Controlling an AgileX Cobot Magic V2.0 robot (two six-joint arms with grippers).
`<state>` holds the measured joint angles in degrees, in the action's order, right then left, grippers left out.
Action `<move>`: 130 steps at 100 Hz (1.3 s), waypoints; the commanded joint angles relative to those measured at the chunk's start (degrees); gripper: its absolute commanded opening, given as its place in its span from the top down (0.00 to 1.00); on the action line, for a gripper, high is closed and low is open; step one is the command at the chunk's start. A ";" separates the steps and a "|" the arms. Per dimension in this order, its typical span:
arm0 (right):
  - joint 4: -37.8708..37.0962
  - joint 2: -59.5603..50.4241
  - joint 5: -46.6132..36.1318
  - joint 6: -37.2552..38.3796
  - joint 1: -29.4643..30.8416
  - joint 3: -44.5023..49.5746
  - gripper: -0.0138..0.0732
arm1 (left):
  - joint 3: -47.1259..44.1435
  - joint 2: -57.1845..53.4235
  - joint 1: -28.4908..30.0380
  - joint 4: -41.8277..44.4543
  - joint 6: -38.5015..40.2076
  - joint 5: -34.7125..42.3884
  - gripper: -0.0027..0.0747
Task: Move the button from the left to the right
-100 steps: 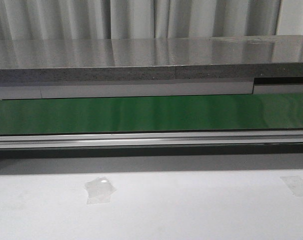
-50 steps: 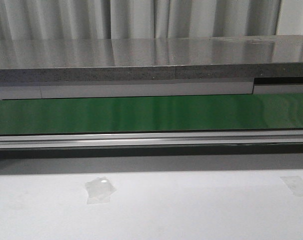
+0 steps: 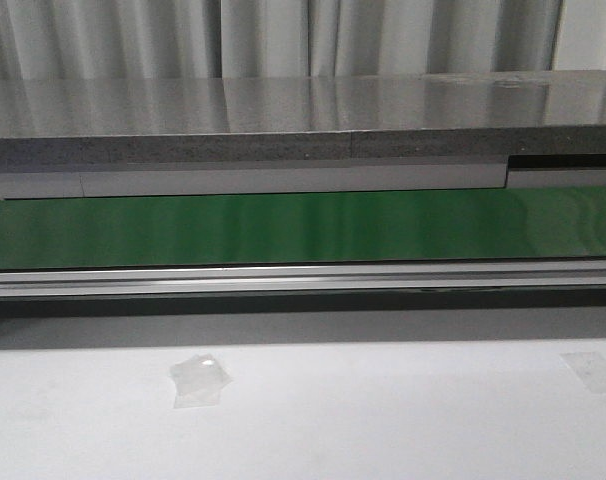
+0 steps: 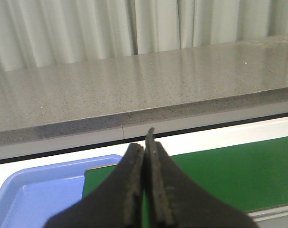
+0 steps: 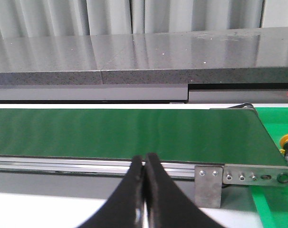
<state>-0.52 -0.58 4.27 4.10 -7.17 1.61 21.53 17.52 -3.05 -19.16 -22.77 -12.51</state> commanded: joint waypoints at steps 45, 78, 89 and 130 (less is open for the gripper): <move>-0.70 -1.04 -5.01 0.02 0.19 -0.91 0.92 | -1.31 -0.54 -0.46 26.32 28.30 9.20 0.99; -0.70 -1.04 -5.01 0.02 0.19 -0.91 0.92 | -12.83 -12.24 -0.46 26.32 28.30 12.09 0.99; -0.70 -1.04 -5.01 0.02 0.19 -0.91 0.92 | -16.31 -16.59 -0.46 26.32 28.30 12.09 0.99; -0.70 -1.04 -5.01 0.02 0.19 -0.91 0.92 | -22.49 -19.73 -0.35 26.32 28.68 16.96 0.99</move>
<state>-0.52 -0.58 4.27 4.14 -7.17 1.61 0.16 -0.24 -3.05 7.19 5.20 -2.37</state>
